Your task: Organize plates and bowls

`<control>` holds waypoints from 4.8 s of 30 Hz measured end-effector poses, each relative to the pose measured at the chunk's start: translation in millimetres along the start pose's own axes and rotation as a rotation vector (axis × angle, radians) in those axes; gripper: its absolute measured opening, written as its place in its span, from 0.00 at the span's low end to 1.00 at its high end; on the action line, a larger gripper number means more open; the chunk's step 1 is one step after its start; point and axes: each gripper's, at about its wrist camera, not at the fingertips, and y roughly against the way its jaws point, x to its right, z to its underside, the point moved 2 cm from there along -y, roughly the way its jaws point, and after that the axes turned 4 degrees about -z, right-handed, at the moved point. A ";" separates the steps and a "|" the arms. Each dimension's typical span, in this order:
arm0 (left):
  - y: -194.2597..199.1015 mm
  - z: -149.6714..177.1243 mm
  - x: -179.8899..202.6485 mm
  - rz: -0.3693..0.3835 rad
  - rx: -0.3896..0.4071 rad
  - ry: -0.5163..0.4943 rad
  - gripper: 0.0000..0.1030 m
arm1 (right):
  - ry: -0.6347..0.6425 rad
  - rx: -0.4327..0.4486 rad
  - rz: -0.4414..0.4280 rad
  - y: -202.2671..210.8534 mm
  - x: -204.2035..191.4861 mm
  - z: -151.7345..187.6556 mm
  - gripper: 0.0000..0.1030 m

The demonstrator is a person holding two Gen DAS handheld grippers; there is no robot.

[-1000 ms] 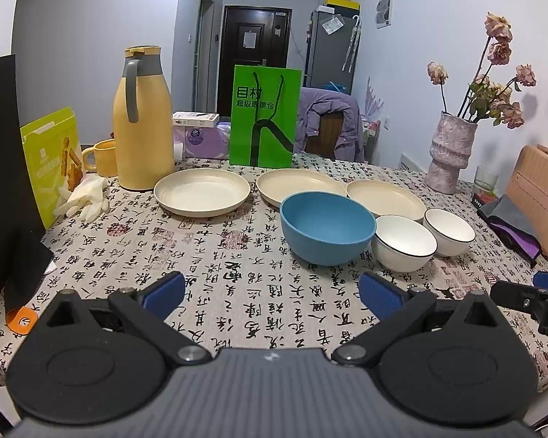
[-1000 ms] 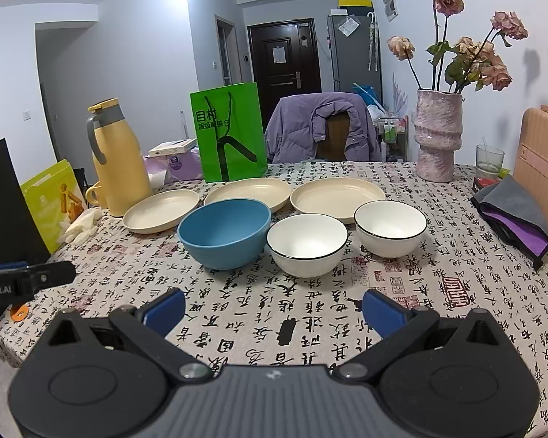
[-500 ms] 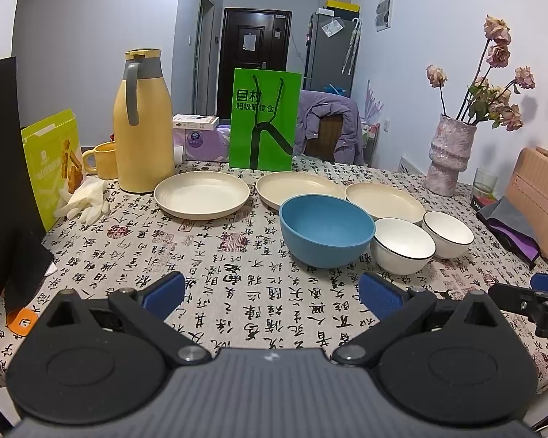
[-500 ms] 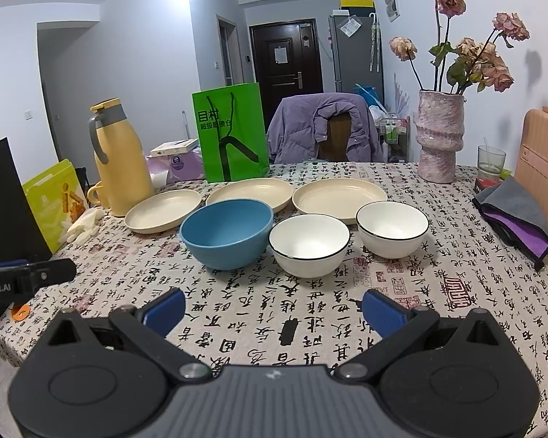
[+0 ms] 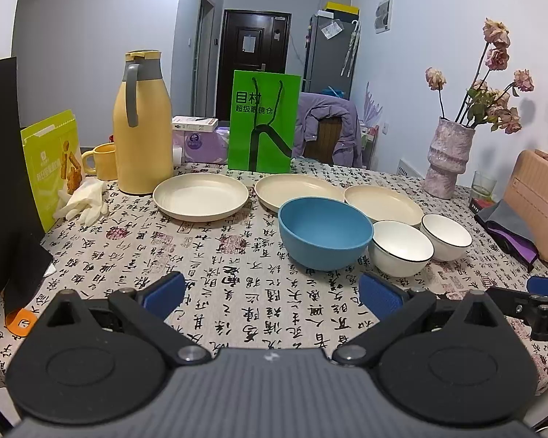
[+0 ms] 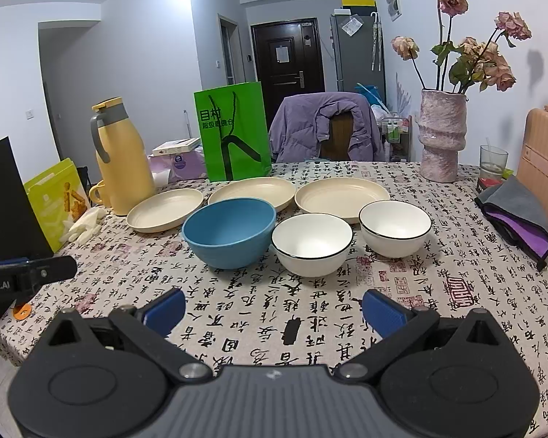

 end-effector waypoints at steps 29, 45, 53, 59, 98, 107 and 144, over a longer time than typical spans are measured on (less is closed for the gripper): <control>-31.3 -36.7 -34.3 -0.084 0.038 0.058 1.00 | 0.017 0.001 -0.080 -58.7 -14.1 -49.2 1.00; -68.6 -61.4 -76.0 -0.166 0.044 0.110 1.00 | 0.085 -0.020 -0.126 -121.1 -44.7 -85.3 1.00; -89.5 -72.7 -97.3 -0.195 0.045 0.140 1.00 | 0.091 -0.042 -0.144 -160.4 -53.1 -101.4 1.00; -103.5 -78.7 -109.2 -0.212 0.041 0.163 1.00 | 0.094 -0.040 -0.160 -184.9 -58.4 -114.7 1.00; -219.7 -138.8 -166.0 -0.326 0.039 0.386 1.00 | 0.139 -0.124 -0.280 -339.5 -107.5 -195.6 1.00; -270.3 -137.0 -183.2 -0.377 0.002 0.475 1.00 | 0.164 -0.182 -0.276 -380.3 -125.6 -207.2 1.00; -362.4 -80.7 -190.9 -0.370 -0.265 0.399 0.64 | 0.356 -0.460 -0.191 -525.4 -163.9 -167.8 0.49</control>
